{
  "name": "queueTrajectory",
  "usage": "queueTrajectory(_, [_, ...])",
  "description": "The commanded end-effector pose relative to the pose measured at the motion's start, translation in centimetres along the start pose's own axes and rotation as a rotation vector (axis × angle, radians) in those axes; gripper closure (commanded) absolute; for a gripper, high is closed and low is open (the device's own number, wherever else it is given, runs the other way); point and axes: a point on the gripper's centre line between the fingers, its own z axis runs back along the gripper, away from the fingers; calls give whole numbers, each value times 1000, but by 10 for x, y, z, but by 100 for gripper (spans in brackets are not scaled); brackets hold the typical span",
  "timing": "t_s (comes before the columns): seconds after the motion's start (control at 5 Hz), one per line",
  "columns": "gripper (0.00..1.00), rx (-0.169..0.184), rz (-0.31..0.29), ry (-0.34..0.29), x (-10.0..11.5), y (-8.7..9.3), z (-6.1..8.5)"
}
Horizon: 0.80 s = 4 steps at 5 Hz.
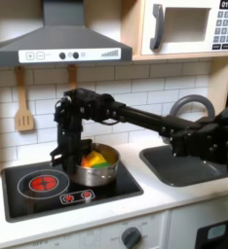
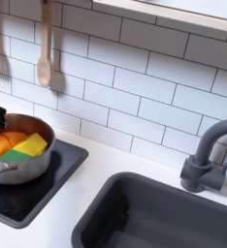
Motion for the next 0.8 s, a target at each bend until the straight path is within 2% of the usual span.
queueTrajectory(0.0, [100, 49, 101, -36, -1, 23, 0])
queueTrajectory(0.2, [100, 59, 140, -23, -3, 28, -4])
queueTrajectory(0.6, [100, 62, 221, -45, -6, 36, 0])
